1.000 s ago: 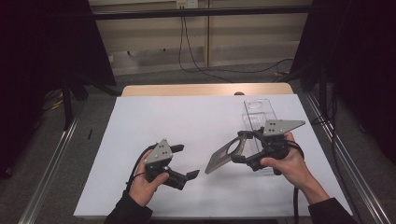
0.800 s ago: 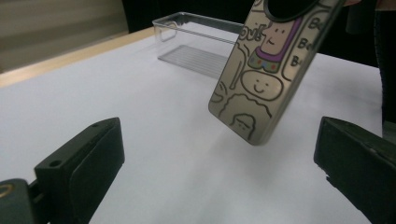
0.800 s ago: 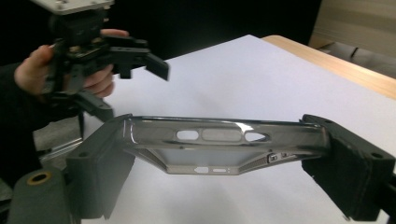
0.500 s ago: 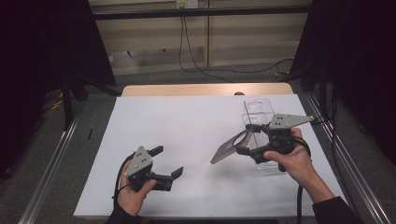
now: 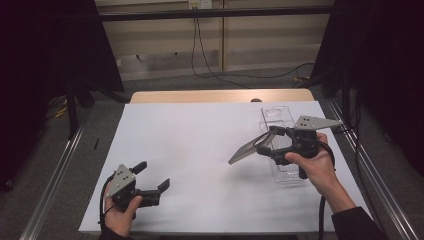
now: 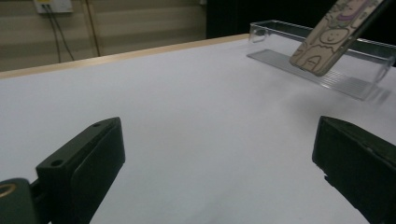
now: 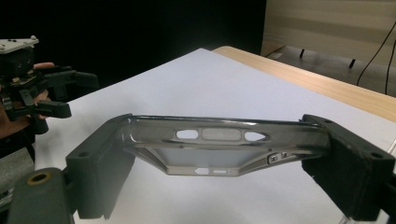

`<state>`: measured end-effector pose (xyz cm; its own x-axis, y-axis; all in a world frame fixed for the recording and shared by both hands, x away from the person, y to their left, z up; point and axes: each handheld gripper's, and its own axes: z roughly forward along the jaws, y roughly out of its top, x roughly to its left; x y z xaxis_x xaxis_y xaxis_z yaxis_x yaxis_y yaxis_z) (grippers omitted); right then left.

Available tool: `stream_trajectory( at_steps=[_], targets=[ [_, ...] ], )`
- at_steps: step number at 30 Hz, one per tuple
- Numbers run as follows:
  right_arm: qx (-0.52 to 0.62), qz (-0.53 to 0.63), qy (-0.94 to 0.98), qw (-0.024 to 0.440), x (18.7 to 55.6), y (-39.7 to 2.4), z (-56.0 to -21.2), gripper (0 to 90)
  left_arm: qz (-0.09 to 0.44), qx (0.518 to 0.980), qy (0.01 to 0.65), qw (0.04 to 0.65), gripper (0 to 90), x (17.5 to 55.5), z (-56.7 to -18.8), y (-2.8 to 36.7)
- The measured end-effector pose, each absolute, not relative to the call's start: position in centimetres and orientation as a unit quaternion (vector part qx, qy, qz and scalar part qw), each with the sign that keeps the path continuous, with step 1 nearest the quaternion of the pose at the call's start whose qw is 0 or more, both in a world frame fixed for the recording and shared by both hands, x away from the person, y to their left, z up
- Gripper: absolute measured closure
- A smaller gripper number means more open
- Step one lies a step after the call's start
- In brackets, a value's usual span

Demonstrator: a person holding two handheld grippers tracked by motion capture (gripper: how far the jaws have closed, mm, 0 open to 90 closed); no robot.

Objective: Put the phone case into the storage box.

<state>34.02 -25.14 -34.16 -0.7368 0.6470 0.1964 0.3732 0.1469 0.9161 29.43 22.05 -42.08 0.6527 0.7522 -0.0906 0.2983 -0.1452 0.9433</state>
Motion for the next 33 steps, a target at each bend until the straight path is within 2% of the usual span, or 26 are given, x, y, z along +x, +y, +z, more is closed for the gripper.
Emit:
stream_trajectory(
  at_steps=[12,15,19,24,33],
  targets=[
    [0.364,0.566,0.725,0.149,34.5,-26.7,-32.8,12.0,0.227,0.686,0.402,0.563,2.2,28.7,-42.4,23.2],
    [0.370,0.567,0.720,0.154,34.5,-27.3,-32.2,12.0,0.214,0.679,0.409,0.571,2.2,28.4,-42.3,23.3],
    [0.380,0.569,0.712,0.155,34.8,-28.0,-31.7,12.0,0.228,0.679,0.395,0.575,2.1,27.9,-42.0,23.2],
    [0.403,0.561,0.704,0.167,35.6,-29.0,-31.2,12.0,0.218,0.676,0.409,0.572,2.1,28.2,-42.4,23.5],
    [0.428,0.551,0.692,0.184,36.1,-30.4,-30.7,12.0,0.236,0.686,0.411,0.552,2.4,28.3,-42.3,23.7]
  ],
)
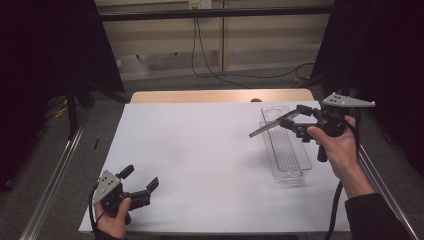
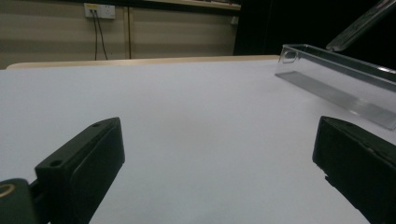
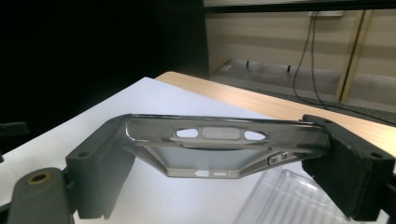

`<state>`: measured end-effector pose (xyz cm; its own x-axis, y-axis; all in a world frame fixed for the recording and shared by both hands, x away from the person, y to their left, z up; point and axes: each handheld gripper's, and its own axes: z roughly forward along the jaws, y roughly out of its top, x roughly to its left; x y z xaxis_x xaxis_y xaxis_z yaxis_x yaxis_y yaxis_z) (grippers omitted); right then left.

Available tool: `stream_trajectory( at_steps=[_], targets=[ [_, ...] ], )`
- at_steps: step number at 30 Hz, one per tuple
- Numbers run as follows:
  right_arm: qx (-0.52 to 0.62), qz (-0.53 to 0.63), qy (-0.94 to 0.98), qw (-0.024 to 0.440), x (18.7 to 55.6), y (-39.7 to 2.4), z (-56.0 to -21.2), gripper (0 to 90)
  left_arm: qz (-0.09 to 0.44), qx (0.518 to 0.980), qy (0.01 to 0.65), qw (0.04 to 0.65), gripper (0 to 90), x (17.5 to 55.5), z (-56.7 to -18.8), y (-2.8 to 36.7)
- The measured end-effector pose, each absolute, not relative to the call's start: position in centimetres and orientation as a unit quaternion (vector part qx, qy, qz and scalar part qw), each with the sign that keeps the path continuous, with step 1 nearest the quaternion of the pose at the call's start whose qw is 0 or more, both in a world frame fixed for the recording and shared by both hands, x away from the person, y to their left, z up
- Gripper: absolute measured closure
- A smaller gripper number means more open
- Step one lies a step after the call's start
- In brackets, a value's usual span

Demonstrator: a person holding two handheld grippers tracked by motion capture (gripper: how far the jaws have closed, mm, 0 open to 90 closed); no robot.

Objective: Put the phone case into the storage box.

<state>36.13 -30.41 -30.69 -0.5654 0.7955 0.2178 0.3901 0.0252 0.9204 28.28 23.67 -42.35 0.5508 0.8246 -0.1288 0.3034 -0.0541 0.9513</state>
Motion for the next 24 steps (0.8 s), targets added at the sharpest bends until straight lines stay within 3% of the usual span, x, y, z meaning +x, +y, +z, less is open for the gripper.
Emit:
stream_trajectory(
  at_steps=[24],
  targets=[
    [0.481,0.502,0.674,0.248,38.6,-33.0,-29.9,12.1,0.240,0.691,0.402,0.551,2.4,28.2,-42.1,23.8]
  ],
)
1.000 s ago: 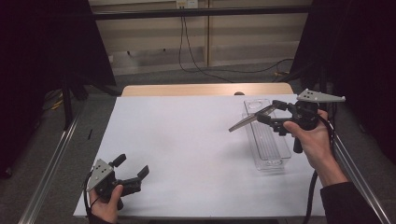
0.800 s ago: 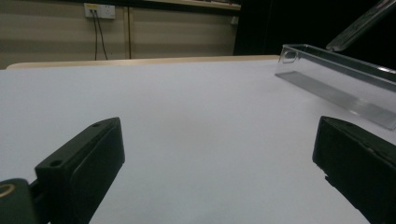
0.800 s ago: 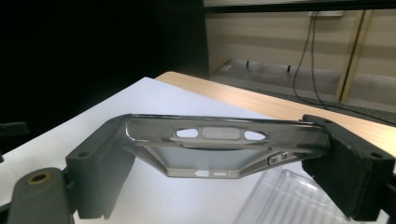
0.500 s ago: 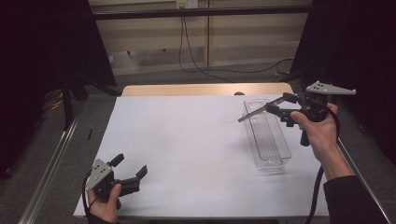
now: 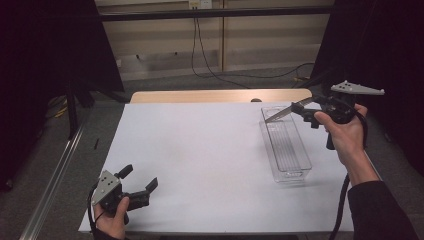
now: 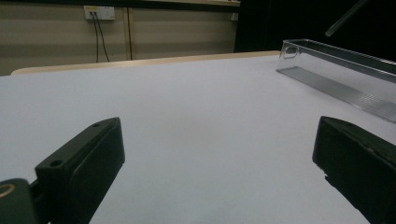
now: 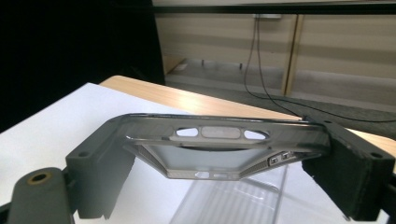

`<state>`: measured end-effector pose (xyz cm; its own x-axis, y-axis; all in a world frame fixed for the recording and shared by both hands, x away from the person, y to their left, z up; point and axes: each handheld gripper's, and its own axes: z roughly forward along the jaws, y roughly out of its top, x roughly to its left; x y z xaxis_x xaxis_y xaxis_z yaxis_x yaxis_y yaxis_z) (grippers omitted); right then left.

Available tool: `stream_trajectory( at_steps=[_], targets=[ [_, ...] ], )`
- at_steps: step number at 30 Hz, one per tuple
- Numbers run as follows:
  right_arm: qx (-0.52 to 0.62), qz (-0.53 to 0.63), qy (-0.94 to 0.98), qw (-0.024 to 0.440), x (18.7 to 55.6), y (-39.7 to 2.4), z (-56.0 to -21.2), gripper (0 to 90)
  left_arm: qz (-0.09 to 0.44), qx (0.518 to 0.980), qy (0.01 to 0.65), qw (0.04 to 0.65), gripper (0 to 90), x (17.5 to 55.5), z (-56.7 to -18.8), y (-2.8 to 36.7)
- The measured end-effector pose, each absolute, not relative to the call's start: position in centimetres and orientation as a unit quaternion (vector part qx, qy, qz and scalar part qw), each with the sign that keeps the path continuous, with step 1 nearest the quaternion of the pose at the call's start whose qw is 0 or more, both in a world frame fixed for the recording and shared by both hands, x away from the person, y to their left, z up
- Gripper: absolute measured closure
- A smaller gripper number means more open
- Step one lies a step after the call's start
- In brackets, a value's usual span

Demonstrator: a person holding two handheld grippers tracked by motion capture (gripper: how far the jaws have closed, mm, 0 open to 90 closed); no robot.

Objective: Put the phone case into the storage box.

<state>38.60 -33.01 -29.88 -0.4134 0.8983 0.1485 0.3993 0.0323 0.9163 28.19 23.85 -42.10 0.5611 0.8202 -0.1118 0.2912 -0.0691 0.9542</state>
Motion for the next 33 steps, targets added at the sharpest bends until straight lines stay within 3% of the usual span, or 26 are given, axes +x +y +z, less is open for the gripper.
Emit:
stream_trajectory(
  at_steps=[33],
  targets=[
    [0.531,0.422,0.677,0.286,42.2,-31.7,-33.4,12.0,0.246,0.708,0.372,0.547,2.3,29.2,-42.8,22.8]
  ],
)
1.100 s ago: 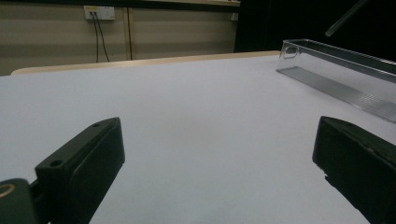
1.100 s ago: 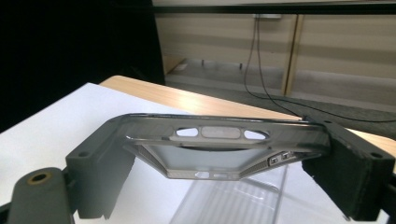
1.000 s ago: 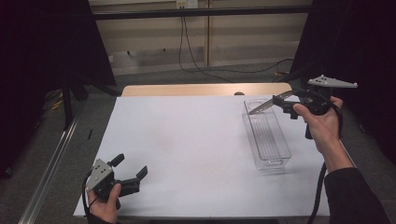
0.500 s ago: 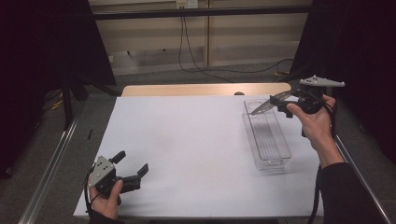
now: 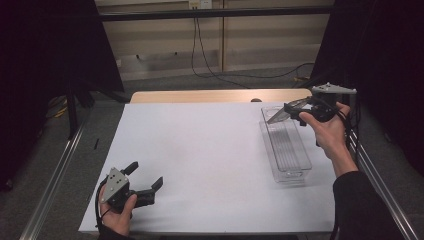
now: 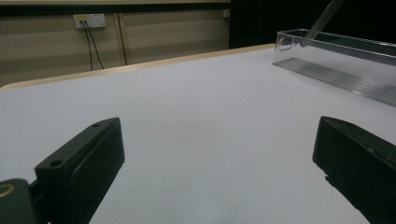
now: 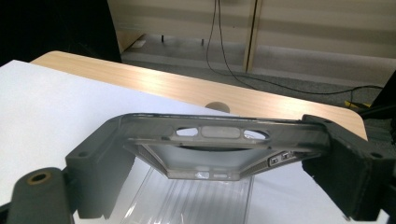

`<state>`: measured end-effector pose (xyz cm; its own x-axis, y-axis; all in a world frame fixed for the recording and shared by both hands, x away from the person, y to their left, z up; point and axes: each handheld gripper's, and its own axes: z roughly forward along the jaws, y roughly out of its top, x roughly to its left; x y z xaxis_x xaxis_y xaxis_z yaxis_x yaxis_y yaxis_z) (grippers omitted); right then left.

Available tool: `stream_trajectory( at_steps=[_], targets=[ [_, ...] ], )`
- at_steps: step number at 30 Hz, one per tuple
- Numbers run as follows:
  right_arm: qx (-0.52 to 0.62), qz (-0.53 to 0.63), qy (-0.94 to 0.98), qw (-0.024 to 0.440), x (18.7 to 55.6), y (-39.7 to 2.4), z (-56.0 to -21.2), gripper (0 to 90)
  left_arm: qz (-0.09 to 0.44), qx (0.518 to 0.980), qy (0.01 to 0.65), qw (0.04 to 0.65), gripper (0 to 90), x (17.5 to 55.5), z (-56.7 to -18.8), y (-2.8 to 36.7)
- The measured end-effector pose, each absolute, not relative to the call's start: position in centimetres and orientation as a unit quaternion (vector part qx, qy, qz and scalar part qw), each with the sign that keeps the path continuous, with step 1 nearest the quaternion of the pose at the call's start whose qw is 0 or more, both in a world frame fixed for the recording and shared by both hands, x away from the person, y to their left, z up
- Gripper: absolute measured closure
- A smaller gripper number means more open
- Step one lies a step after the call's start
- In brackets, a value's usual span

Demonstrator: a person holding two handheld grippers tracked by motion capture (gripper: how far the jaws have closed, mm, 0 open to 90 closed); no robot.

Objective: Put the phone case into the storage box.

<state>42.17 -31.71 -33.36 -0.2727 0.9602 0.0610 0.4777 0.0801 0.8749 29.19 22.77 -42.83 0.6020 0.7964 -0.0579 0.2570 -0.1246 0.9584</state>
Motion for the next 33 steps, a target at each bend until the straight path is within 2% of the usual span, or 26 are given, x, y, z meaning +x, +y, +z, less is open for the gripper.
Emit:
stream_trajectory(
  at_steps=[33],
  targets=[
    [0.584,0.384,0.646,0.307,45.2,-29.4,-36.5,12.0,0.241,0.723,0.369,0.532,2.3,29.4,-43.1,22.8]
  ],
)
